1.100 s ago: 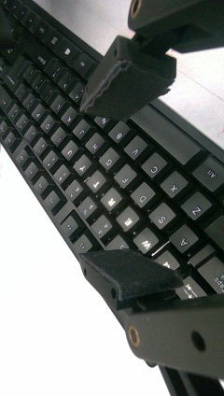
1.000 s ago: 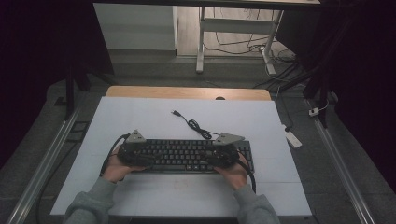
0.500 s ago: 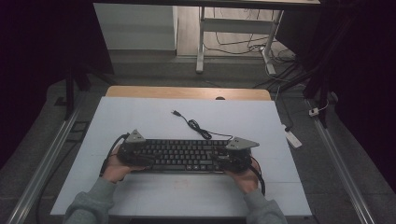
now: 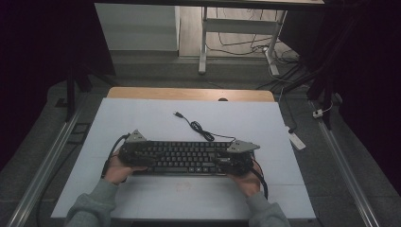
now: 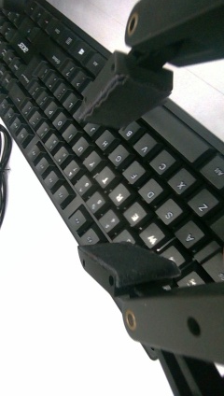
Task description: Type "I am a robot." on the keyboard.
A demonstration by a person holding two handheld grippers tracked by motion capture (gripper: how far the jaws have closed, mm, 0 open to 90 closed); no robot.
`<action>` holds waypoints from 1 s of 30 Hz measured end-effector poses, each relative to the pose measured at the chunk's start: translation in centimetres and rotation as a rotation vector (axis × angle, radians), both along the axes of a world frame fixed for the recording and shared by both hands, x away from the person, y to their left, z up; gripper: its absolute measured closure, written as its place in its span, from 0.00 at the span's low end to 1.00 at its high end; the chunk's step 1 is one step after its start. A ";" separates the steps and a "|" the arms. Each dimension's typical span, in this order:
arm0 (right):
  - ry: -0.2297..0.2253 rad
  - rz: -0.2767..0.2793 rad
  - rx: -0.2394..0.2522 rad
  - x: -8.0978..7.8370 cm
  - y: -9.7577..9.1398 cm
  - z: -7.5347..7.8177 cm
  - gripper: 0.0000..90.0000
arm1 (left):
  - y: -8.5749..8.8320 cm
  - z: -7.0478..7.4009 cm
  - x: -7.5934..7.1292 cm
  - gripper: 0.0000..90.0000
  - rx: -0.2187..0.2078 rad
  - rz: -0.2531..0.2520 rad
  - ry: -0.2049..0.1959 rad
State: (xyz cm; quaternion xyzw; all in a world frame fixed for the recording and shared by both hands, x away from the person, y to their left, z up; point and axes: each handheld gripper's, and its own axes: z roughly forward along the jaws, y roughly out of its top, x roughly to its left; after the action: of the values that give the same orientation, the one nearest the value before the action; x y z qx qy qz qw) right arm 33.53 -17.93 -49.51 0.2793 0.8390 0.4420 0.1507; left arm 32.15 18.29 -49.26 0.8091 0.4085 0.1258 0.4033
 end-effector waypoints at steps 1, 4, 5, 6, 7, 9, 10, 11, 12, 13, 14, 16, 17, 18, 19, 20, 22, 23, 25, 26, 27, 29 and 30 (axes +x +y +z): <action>0.003 -0.001 -0.002 0.0 0.0 0.0 0.63 | -0.1 0.0 0.0 0.38 0.000 0.001 0.000; 0.000 0.000 -0.005 0.0 0.0 -0.1 0.63 | -0.4 0.0 0.2 0.42 0.012 -0.003 -0.006; -0.001 0.000 -0.004 0.0 0.0 0.0 0.63 | -0.4 -0.1 0.2 0.43 0.018 -0.001 -0.007; -0.002 -0.002 -0.003 0.0 0.0 0.0 0.63 | -0.5 -0.1 0.3 0.45 0.022 0.002 -0.009; -0.002 -0.004 -0.006 0.0 -0.1 0.0 0.63 | -0.5 -0.1 0.3 0.47 0.022 0.006 -0.009; 0.000 -0.006 -0.003 0.0 -0.1 0.0 0.63 | -0.6 -0.2 0.4 0.53 0.021 0.005 -0.015; 0.000 -0.007 -0.003 0.0 -0.1 0.0 0.63 | -0.6 -0.2 0.5 0.56 0.022 0.006 -0.018; 0.000 -0.007 -0.004 0.0 -0.1 0.0 0.63 | -0.6 -0.2 0.5 0.59 0.020 0.008 -0.021; 0.000 -0.007 -0.003 0.0 -0.1 0.0 0.63 | -0.7 -0.2 0.6 0.62 0.020 0.006 -0.023; 0.001 -0.007 -0.003 0.0 -0.1 0.0 0.63 | -0.7 -0.3 0.6 0.66 0.020 0.002 -0.024; 0.002 -0.007 -0.003 0.0 -0.1 0.0 0.63 | -0.8 -0.3 0.7 0.69 0.019 0.001 -0.022; 0.003 -0.007 -0.002 0.0 -0.1 -0.1 0.63 | -0.9 -0.4 0.8 0.76 0.023 -0.006 -0.019; 0.003 -0.006 -0.003 0.0 -0.1 -0.1 0.63 | -0.9 -0.4 0.8 0.80 0.027 -0.010 -0.018; 0.003 -0.007 -0.003 0.0 -0.1 -0.1 0.63 | -0.9 -0.5 0.9 0.84 0.027 -0.010 -0.017; 0.003 -0.007 -0.002 0.0 -0.1 -0.1 0.63 | -1.0 -0.5 1.0 0.90 0.029 -0.014 -0.017; 0.002 -0.008 -0.004 0.0 -0.1 0.0 0.63 | -1.1 -0.5 1.1 0.95 0.031 -0.019 -0.014; 0.002 -0.009 -0.003 0.1 -0.1 -0.1 0.63 | -1.3 -0.6 1.2 0.99 0.035 -0.031 -0.007; 0.003 -0.009 -0.003 0.1 -0.2 -0.1 0.63 | -1.4 -0.7 1.3 0.99 0.044 -0.039 -0.005; 0.003 -0.009 -0.004 0.1 -0.2 -0.1 0.63 | -1.9 -0.9 1.4 0.99 0.067 -0.050 -0.001; 0.003 -0.009 -0.004 0.1 -0.1 -0.1 0.63 | -2.1 -1.0 1.6 0.99 0.075 -0.058 0.001; 0.003 -0.010 -0.004 0.1 -0.1 0.0 0.63 | -2.2 -1.1 1.6 0.99 0.080 -0.063 0.004; 0.003 -0.009 -0.006 0.0 -0.1 -0.1 0.63 | -2.6 -1.4 1.9 0.99 0.088 -0.064 0.012; 0.003 -0.009 -0.007 0.0 -0.2 -0.1 0.63 | -2.7 -1.5 2.0 0.99 0.092 -0.065 0.015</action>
State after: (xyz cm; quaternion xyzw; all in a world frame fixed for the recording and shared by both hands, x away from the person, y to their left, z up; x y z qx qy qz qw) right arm 33.57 -18.08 -49.58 0.2834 0.8394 0.4380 0.1523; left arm 34.12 15.61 -50.74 0.8405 0.3789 0.1253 0.3666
